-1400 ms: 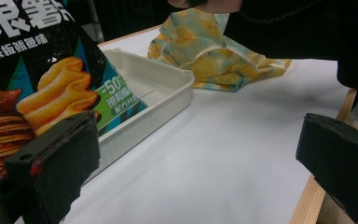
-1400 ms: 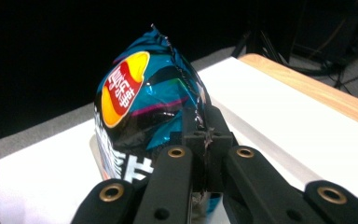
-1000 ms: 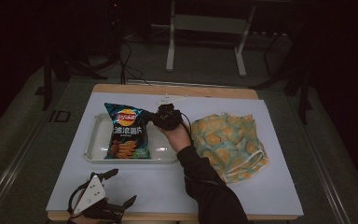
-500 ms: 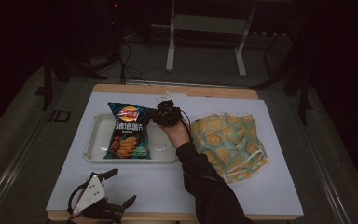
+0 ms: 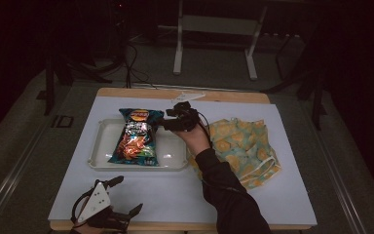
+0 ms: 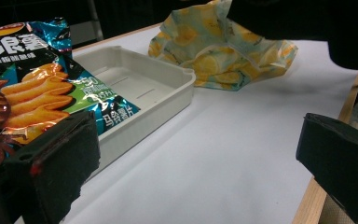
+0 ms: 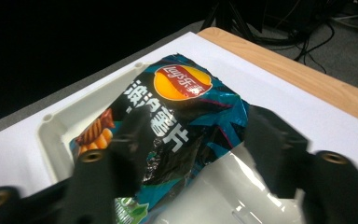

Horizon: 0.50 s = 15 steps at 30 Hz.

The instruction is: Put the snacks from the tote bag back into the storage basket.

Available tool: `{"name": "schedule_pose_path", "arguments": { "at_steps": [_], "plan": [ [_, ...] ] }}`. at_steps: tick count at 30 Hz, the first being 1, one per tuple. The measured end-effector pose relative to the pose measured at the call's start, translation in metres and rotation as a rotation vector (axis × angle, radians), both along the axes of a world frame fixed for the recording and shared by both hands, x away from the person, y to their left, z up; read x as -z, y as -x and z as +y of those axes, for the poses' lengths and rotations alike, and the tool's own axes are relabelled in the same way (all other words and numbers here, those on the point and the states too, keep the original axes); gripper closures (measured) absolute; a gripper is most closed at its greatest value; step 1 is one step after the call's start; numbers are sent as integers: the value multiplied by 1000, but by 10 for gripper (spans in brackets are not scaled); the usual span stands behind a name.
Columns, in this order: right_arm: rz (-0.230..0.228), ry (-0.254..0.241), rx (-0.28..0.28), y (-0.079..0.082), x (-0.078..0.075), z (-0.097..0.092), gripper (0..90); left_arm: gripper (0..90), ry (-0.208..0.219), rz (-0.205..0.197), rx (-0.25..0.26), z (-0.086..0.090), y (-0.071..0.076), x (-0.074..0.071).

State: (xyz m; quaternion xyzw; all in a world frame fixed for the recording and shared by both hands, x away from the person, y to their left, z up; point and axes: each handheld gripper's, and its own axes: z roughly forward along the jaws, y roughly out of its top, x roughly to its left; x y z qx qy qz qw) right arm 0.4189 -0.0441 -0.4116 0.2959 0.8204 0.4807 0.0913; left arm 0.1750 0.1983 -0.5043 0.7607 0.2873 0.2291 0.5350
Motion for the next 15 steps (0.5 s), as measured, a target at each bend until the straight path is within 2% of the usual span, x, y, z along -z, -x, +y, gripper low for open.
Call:
{"name": "schedule_pose_path", "arguments": {
  "at_steps": [4,8,10,12,15],
  "plan": [
    [2,-5,-30,7,-9,-8,287,1,0,1,-1,0,0,0],
    [-5,-19,-24,13,-14,-18,197,1,-4,-1,-2,-1,-1,0],
    [2,-58,-10,15,-16,-25,177,1,-6,0,-1,-1,-1,0],
    [-16,-46,-7,17,-17,-29,148,1,-6,2,-1,-1,-1,1],
    [-24,-29,16,20,-18,-39,165,1,-7,1,0,-1,-1,1]
  ]
}}
